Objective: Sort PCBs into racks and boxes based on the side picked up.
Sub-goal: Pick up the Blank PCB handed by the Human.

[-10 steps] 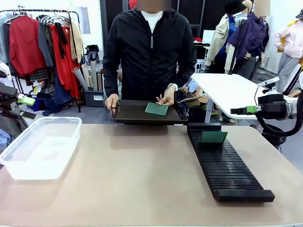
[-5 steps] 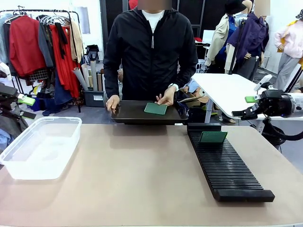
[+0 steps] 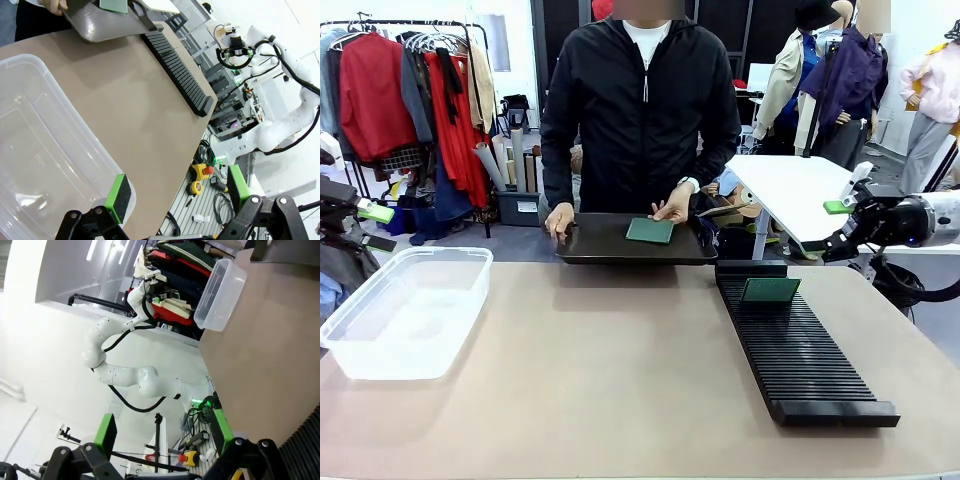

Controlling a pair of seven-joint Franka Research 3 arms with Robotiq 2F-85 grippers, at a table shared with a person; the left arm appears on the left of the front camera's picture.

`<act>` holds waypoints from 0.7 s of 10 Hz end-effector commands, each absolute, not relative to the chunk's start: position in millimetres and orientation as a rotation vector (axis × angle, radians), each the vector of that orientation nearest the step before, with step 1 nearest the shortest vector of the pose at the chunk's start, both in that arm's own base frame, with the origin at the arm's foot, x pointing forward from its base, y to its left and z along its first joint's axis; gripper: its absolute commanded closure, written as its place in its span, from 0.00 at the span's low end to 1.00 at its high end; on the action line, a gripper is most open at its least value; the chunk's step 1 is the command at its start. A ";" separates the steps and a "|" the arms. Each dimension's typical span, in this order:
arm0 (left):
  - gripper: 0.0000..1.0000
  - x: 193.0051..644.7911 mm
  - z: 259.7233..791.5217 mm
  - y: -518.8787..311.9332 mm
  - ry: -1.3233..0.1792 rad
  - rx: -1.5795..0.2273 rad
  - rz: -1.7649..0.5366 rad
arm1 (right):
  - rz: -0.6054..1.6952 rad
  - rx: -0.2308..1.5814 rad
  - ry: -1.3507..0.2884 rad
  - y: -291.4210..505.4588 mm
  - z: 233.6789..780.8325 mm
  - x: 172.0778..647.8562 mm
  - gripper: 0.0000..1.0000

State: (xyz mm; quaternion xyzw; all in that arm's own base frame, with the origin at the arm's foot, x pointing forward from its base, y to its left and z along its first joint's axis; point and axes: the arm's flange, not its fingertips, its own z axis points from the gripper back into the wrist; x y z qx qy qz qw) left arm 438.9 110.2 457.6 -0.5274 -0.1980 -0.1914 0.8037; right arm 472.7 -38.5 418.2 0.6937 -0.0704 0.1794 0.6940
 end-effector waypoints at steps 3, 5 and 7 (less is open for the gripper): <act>0.00 437.9 460.1 109.9 -0.421 -1.137 -0.403 | 0.390 1.550 -0.163 -41.0 415.9 475.4 0.00; 0.00 437.9 460.1 109.9 -0.421 -1.137 -0.403 | 0.390 1.550 -0.163 -41.0 415.9 475.4 0.00; 0.00 437.9 460.1 109.9 -0.421 -1.137 -0.403 | 0.390 1.550 -0.163 -41.0 415.9 475.4 0.00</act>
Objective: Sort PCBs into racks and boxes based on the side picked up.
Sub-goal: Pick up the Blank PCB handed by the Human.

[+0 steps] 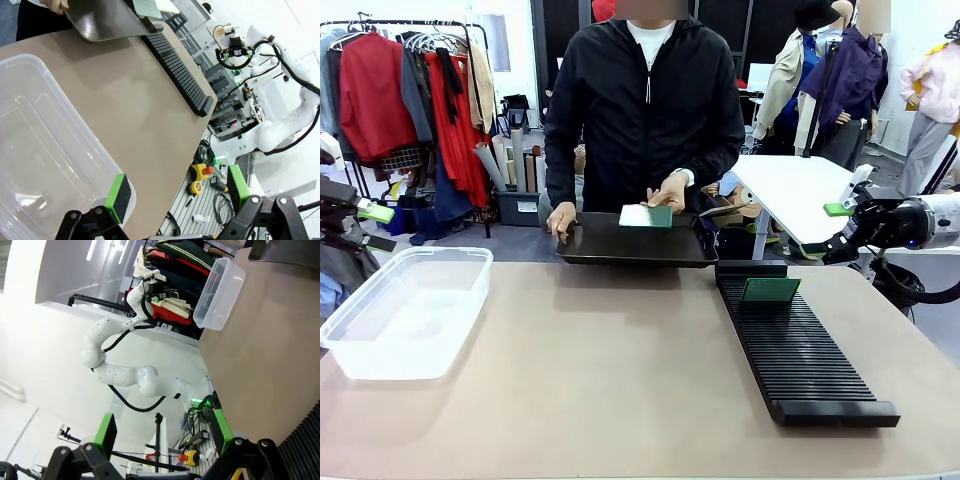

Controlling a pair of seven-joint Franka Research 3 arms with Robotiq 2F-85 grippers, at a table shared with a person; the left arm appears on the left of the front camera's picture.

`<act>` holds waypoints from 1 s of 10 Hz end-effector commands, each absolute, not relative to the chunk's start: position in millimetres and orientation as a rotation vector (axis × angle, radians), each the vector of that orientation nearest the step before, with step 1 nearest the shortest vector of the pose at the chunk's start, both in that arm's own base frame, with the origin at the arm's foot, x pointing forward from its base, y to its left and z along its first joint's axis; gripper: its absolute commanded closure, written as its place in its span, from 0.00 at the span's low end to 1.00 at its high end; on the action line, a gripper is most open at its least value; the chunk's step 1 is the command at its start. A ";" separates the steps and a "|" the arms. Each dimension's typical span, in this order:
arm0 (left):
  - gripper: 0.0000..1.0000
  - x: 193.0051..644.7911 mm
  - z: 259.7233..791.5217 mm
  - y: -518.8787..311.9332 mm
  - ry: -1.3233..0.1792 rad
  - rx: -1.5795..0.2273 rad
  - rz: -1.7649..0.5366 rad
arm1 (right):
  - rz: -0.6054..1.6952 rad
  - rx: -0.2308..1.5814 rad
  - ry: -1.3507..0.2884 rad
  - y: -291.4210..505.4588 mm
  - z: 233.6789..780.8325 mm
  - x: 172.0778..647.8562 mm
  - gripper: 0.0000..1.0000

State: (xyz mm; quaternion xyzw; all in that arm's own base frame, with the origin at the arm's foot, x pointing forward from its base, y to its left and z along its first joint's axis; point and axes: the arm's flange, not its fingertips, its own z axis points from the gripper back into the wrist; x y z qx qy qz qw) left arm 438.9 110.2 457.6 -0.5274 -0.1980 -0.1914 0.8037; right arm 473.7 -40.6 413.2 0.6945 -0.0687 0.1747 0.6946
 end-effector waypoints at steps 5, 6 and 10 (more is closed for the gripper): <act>0.00 437.9 460.1 109.9 -0.421 -1.137 -0.403 | 0.390 1.550 -0.163 -41.0 415.9 475.4 0.00; 0.00 437.9 460.1 109.9 -0.421 -1.137 -0.403 | 0.390 1.550 -0.163 -41.0 415.9 475.4 0.00; 0.00 437.9 460.1 109.9 -0.421 -1.137 -0.403 | 0.390 1.550 -0.163 -41.0 415.9 475.4 0.00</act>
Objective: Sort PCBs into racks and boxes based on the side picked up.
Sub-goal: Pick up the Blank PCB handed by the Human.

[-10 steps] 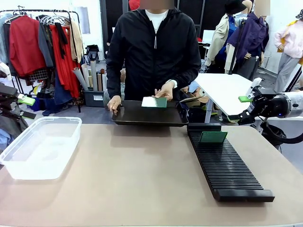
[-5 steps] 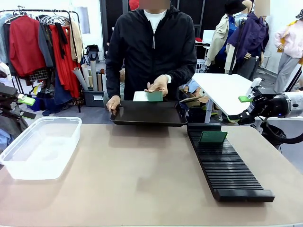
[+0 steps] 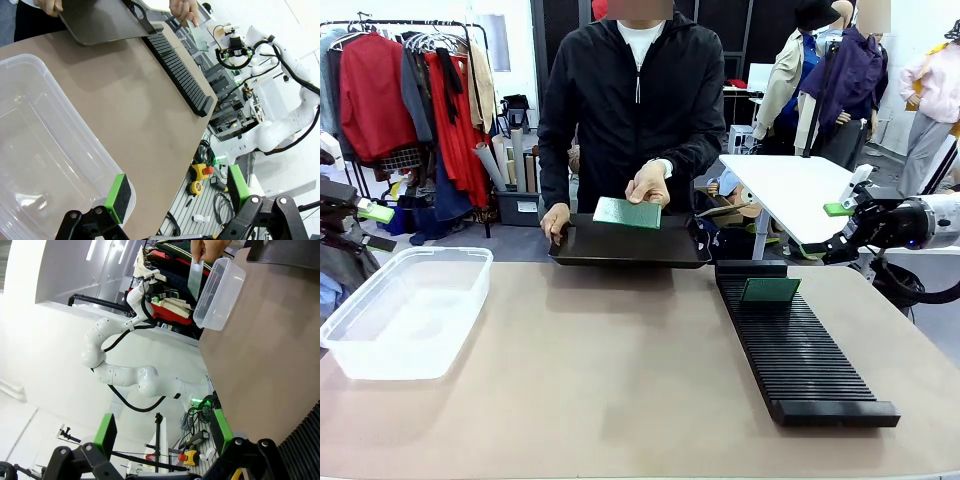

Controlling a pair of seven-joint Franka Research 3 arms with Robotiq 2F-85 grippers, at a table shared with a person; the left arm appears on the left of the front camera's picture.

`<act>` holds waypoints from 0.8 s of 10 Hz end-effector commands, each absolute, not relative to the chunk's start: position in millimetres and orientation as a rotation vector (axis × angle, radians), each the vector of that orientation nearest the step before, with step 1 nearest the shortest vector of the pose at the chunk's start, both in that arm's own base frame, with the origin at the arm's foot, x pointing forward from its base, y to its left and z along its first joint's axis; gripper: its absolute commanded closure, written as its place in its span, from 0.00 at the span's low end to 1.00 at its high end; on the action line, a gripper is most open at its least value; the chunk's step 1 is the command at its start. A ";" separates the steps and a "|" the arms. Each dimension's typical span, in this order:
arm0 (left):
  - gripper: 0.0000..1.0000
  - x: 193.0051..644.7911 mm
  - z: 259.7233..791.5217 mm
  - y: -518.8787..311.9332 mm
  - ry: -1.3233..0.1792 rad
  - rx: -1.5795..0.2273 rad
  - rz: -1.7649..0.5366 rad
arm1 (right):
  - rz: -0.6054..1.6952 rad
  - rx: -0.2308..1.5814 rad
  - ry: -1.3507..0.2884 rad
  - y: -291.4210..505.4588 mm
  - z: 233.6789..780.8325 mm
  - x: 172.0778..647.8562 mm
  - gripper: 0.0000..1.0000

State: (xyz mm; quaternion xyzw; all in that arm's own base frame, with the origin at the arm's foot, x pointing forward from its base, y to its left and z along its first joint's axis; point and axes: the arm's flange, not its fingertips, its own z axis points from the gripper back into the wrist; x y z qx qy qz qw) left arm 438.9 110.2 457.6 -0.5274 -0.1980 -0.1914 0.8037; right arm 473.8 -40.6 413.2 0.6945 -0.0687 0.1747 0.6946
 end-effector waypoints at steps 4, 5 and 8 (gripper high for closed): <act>0.00 437.9 460.1 109.9 -0.421 -1.137 -0.403 | 0.390 1.550 -0.163 -41.0 415.9 475.4 0.00; 0.00 437.9 460.1 109.9 -0.421 -1.137 -0.403 | 0.390 1.550 -0.163 -41.0 415.9 475.4 0.00; 0.00 437.9 460.1 109.9 -0.421 -1.137 -0.403 | 0.390 1.550 -0.163 -41.0 415.9 475.4 0.00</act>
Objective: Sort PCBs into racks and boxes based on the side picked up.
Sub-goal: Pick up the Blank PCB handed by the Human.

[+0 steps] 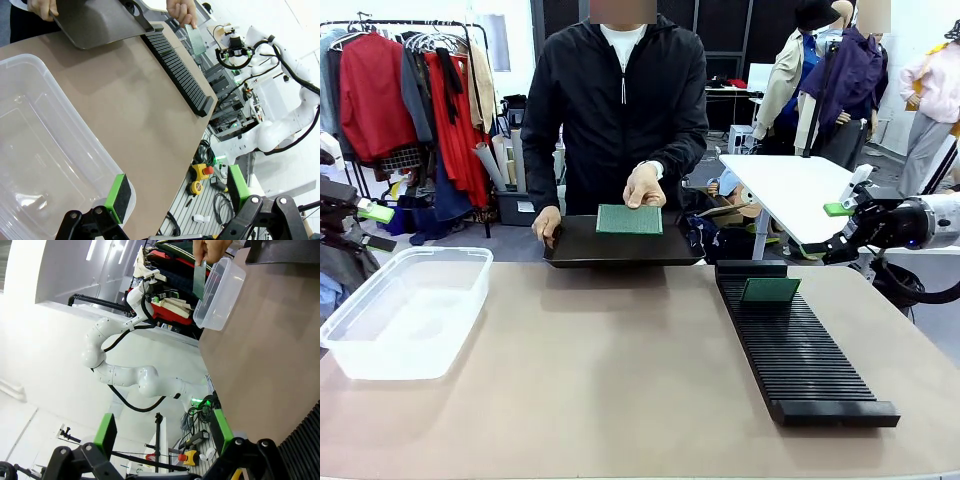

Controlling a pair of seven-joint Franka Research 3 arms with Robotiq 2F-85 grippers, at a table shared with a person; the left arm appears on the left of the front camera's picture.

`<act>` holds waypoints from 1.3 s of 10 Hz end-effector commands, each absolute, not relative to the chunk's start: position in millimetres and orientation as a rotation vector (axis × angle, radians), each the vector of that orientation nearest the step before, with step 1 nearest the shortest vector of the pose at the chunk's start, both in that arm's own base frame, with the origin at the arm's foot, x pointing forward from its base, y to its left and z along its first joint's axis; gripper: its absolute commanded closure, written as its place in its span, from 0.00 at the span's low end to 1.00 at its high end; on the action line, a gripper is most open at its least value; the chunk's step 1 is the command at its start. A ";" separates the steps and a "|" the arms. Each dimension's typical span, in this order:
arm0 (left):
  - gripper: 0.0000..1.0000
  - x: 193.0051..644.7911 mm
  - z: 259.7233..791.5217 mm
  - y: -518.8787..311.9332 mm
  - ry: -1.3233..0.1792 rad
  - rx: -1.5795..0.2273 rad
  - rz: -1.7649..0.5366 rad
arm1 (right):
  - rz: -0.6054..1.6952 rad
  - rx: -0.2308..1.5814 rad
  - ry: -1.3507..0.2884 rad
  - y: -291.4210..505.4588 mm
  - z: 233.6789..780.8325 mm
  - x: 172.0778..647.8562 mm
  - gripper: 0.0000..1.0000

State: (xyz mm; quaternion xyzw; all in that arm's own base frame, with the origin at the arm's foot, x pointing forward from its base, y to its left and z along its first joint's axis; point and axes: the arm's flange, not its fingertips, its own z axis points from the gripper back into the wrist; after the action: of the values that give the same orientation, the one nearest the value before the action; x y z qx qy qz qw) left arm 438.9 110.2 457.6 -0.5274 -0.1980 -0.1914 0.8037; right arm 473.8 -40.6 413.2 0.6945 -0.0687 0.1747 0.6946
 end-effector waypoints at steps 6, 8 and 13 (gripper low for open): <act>0.00 437.9 460.1 109.9 -0.421 -1.137 -0.403 | 0.339 1.501 -0.243 -22.7 404.4 491.6 0.00; 0.00 437.9 460.1 109.9 -0.421 -1.137 -0.403 | 0.328 1.490 -0.278 -10.8 404.9 501.7 0.00; 0.00 437.9 460.1 109.9 -0.421 -1.137 -0.403 | 0.257 1.451 -0.314 23.3 397.5 525.4 0.00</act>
State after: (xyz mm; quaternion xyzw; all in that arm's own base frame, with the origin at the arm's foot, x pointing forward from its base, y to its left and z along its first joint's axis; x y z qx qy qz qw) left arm 438.9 110.2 457.6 -0.5274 -0.1981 -0.1913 0.8037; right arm 516.9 13.5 393.2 0.6660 -0.1285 0.1305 0.7231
